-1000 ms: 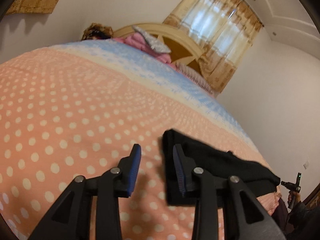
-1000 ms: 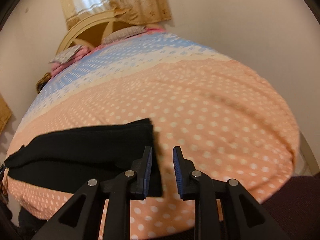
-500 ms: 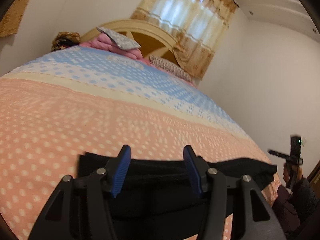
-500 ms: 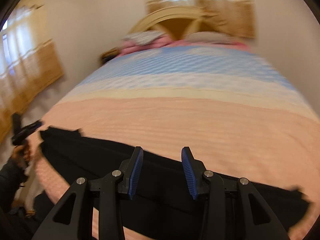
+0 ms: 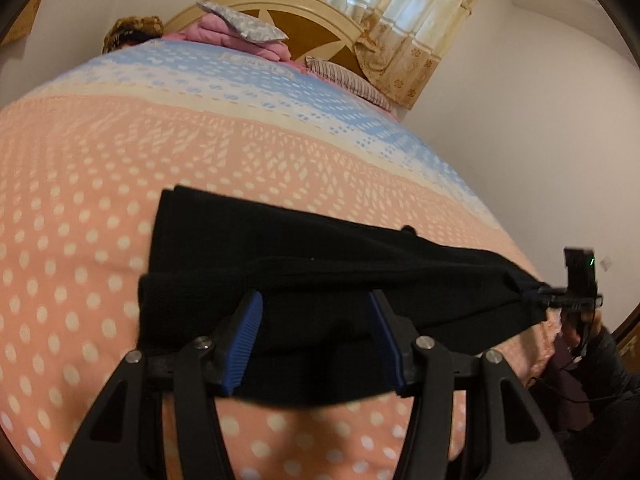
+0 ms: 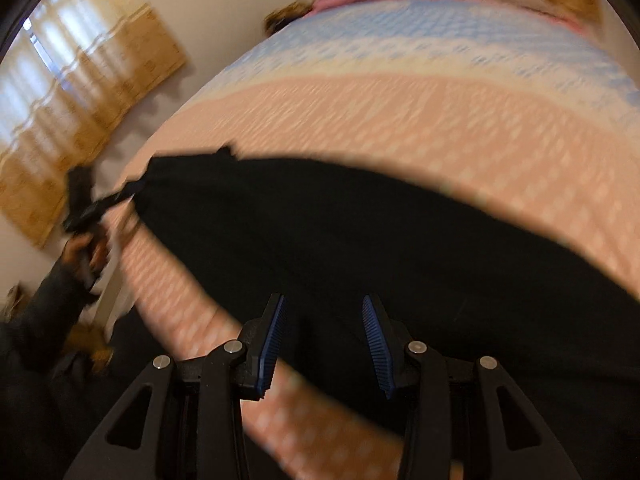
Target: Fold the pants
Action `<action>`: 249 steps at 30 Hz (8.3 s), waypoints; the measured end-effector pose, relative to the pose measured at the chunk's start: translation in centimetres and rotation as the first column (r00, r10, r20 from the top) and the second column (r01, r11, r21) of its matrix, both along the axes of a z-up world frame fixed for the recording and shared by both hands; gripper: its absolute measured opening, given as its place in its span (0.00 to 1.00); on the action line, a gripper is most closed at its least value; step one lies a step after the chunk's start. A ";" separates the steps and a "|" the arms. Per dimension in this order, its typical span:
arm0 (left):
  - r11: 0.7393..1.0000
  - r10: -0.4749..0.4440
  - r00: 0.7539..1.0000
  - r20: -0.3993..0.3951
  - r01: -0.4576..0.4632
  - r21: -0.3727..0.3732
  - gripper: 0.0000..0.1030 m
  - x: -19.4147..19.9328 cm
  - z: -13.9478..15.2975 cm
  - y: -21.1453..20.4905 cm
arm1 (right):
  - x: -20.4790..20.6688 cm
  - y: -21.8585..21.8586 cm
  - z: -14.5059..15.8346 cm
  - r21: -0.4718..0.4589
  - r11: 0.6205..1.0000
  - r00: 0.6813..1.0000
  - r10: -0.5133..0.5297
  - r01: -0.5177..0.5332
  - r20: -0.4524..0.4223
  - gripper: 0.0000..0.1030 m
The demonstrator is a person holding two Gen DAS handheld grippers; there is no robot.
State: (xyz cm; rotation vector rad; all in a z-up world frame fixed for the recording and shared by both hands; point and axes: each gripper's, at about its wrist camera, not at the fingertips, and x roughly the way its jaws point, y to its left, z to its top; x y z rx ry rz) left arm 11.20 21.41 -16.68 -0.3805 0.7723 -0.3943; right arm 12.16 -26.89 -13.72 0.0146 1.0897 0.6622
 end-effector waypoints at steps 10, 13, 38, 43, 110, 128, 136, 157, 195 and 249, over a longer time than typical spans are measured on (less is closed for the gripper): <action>0.997 0.082 0.996 0.041 -0.081 -0.014 0.55 -2.5 1.4 1.6 | -1.9 3.7 3.2 -0.105 0.993 0.977 0.070 -0.050 0.200 0.41; 0.992 0.119 0.992 0.047 -0.117 -0.037 0.55 -2.6 1.7 2.1 | 1.6 4.9 3.4 -0.074 0.997 0.974 0.040 -0.024 0.224 0.41; 0.991 0.129 0.986 0.104 -0.131 0.015 0.55 -3.0 2.5 0.9 | -3.0 9.9 -0.9 0.088 0.965 0.969 0.242 -0.245 0.045 0.44; 0.984 0.160 0.979 0.124 -0.168 0.062 0.64 -2.6 3.5 1.4 | -2.7 13.3 -1.4 0.120 0.962 0.969 0.240 -0.245 0.060 0.47; 0.950 0.219 0.970 0.107 -0.237 0.205 0.56 2.4 2.8 -2.1 | -3.5 -2.1 2.3 0.135 0.958 0.930 -0.280 0.254 0.237 0.49; 0.957 0.209 0.977 0.026 -0.210 0.199 0.56 3.2 0.1 -5.2 | -6.5 -32.7 0.0 0.170 0.506 0.502 -0.862 0.845 0.073 0.49; 0.953 0.221 0.975 0.011 -0.219 0.207 0.56 3.0 -0.7 -5.7 | -6.6 -29.7 2.1 0.136 0.558 0.526 -0.823 0.818 0.214 0.02; 0.951 0.207 0.978 0.034 -0.209 0.229 0.60 2.1 -0.6 -6.4 | -9.7 -28.2 3.2 0.138 0.496 0.472 -0.864 0.857 0.175 0.64; 0.959 0.178 0.983 0.049 -0.184 0.214 0.60 1.4 0.8 -7.1 | -10.0 -18.5 -1.9 0.158 0.581 0.588 -0.809 0.798 0.005 0.06; 0.930 -0.115 0.993 -0.017 0.114 0.350 0.77 3.0 -0.5 -21.7 | -1.0 -8.2 -0.3 -0.179 0.743 0.743 -0.553 0.645 0.378 0.56</action>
